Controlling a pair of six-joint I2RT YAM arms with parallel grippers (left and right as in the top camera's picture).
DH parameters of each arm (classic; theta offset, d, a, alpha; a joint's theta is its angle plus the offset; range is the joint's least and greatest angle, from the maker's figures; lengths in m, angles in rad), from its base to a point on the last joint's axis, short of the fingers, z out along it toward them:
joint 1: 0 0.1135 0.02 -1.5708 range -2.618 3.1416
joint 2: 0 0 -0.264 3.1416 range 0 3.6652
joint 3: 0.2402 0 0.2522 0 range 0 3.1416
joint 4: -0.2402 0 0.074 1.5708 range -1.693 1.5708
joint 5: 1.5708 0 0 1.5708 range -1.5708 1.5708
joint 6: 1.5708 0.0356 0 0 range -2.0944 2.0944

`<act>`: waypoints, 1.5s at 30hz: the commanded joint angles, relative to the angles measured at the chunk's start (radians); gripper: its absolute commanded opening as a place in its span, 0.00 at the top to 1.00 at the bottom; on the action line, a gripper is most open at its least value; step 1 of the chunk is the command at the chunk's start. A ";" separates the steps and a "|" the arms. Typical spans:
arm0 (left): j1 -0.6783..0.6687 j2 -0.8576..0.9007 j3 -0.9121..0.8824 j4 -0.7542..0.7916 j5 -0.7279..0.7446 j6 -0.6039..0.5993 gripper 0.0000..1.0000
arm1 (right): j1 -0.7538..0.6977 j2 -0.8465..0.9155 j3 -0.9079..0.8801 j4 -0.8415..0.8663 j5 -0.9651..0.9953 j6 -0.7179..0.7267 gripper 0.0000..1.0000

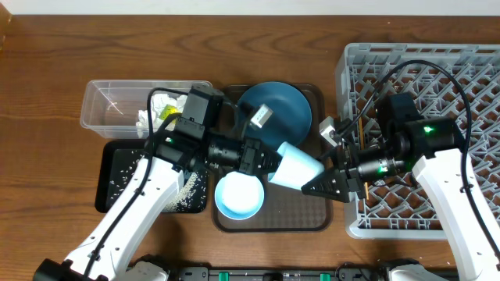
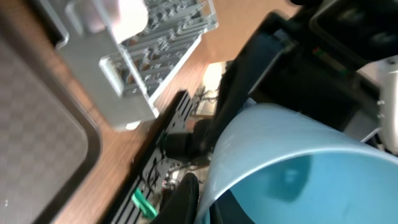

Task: Sort waste into correct bins and load items into the dishwasher rack
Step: 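Lift the blue cup with left gripper and pass it to right gripper, then carry the blue cup right with right gripper to the rack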

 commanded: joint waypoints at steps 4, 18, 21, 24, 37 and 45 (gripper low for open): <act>-0.002 -0.005 -0.010 -0.161 -0.227 0.091 0.89 | 0.010 0.001 0.008 0.012 -0.046 -0.014 0.63; -0.002 -0.005 -0.048 -0.212 -0.313 0.108 0.87 | 0.010 0.001 0.008 0.047 -0.046 -0.007 0.64; -0.002 -0.005 -0.048 -0.212 -0.313 0.108 0.87 | 0.010 0.001 0.008 0.060 -0.046 -0.006 0.63; -0.002 -0.005 -0.048 -0.212 -0.314 0.108 0.86 | 0.010 0.001 0.008 0.070 -0.046 -0.006 0.65; -0.002 -0.005 -0.048 -0.212 -0.501 0.108 0.45 | -0.012 0.001 0.009 0.074 0.030 0.049 0.77; -0.002 -0.005 -0.048 -0.212 -0.612 0.108 0.08 | -0.175 0.001 0.103 0.092 0.127 0.330 0.82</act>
